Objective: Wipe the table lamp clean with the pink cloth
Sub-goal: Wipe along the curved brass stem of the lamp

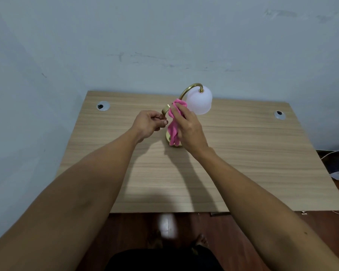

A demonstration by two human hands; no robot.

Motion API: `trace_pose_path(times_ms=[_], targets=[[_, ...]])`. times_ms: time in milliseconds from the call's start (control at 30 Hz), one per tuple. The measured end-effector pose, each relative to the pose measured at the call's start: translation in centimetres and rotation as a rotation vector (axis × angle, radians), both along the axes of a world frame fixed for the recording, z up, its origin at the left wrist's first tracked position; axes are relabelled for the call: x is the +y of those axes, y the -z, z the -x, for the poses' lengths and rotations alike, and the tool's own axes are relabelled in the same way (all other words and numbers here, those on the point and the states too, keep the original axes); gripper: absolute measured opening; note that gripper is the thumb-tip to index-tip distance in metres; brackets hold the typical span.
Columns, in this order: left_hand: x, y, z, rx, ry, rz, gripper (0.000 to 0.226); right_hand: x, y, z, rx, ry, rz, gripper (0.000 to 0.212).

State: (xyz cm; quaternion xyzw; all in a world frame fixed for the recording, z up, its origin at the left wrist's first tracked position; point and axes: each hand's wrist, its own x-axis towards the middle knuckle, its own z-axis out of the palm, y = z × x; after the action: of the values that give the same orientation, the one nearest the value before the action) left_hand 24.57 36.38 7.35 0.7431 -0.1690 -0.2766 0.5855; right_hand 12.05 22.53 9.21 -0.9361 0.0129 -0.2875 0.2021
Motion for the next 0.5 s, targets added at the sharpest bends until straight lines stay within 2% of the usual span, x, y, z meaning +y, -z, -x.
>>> trace_pose_path(times_ms=[167,300,367,500], targets=[[-0.2,0.0,-0.3,-0.021,0.026,-0.017,0.017,-1.2,1.4,2.2,0.014,0.112,-0.191,0.034],[0.0,0.1,-0.6,-0.023,0.041,-0.03,0.014,-0.3,0.8,2.9,-0.112,0.123,-0.262,0.027],[-0.1,-0.3,-0.5,-0.019,0.057,-0.033,0.011,0.3,0.1,1.8,-0.18,0.049,-0.18,0.029],[-0.1,-0.6,-0.4,-0.007,0.062,-0.026,0.012,0.2,1.3,-0.6,-0.132,-0.014,-0.103,0.045]])
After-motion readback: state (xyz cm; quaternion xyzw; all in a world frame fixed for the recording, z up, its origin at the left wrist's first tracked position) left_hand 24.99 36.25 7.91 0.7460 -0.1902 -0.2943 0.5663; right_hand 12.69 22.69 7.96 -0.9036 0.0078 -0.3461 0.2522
